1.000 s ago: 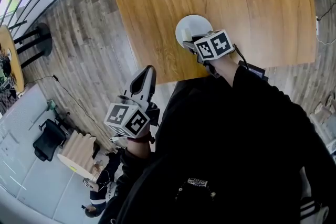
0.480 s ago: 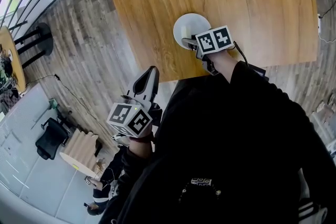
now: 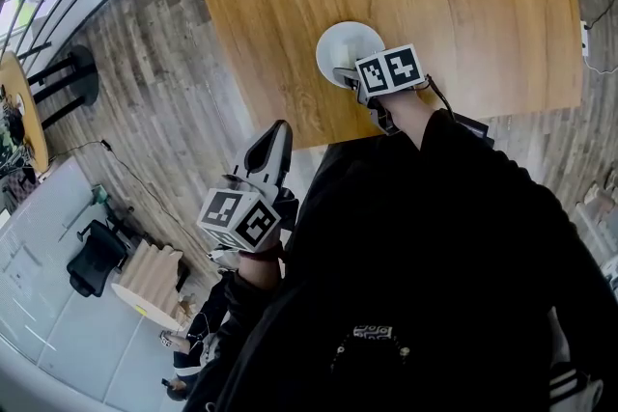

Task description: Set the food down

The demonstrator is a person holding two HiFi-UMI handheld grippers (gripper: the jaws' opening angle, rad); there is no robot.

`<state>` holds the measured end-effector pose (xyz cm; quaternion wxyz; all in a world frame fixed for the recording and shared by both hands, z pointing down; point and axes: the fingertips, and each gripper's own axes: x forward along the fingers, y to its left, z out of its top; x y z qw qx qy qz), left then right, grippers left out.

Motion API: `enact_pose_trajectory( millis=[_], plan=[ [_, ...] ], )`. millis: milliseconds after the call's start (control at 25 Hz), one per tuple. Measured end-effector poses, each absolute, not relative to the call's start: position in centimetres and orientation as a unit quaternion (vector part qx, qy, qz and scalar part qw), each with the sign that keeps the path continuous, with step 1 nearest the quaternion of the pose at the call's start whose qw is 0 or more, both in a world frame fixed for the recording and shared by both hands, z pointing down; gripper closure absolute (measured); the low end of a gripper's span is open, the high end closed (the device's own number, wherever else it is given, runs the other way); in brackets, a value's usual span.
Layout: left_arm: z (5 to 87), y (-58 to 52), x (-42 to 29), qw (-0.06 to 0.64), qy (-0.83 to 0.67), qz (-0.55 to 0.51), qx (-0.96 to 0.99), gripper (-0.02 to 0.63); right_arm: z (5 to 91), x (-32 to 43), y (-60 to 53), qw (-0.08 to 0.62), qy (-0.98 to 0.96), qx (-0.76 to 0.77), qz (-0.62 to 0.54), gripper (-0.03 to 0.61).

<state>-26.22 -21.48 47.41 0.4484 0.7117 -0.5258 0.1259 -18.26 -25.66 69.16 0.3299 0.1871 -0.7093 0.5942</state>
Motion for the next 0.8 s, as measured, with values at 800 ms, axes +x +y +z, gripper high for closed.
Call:
enact_pose_trajectory(
  millis=[800],
  plan=[
    [42.4,-23.8,-27.2,0.397,-0.534,0.081,0.742,0.617,65.6,-16.5,-27.3,0.375,-0.716,0.243,0.537,0.336]
  ],
)
